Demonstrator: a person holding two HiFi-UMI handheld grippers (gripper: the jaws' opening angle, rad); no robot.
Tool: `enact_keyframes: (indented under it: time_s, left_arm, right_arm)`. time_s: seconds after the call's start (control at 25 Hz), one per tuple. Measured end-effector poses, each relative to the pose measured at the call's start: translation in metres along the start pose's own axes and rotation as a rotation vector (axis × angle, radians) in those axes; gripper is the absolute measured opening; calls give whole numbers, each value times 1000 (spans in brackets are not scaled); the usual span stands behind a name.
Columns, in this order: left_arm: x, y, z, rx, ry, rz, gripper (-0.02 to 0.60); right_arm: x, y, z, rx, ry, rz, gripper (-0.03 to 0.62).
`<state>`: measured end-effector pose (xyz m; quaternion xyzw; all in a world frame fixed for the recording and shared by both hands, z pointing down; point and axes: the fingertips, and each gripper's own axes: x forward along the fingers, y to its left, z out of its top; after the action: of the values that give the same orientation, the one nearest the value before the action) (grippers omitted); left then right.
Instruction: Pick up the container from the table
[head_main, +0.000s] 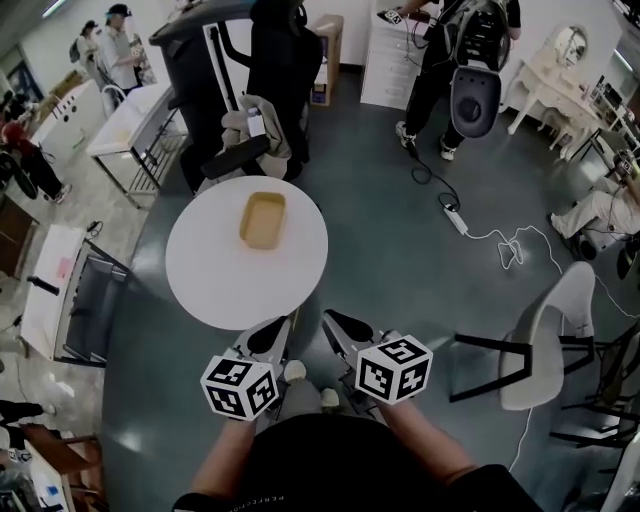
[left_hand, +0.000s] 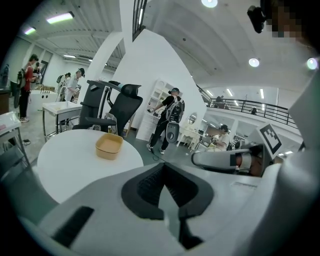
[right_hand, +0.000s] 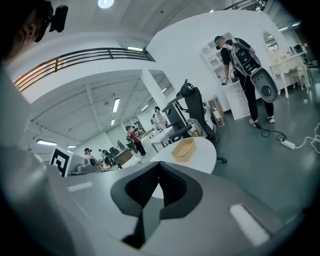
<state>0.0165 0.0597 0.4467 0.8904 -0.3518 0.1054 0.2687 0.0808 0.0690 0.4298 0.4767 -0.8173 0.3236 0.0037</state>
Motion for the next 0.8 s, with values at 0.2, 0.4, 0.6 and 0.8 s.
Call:
enact_keyframes:
  time_s: [0.2,0.4,0.6,0.8]
  left_arm:
    - [9,14,6,-16,1,10,-6]
    - [21,41,21,-24,2,15,-6]
    - [30,72,35,-36,4,24,-6]
    - [41,95,50,-19,15,21,-6]
  right_arm:
    - [16,-7,6,9,14,-3,0]
    - [48,-10,22,5,20,-1,0]
    - [79,-15,35,-2,28,-12,0]
    - [108,-25,43,1,46,-43,0]
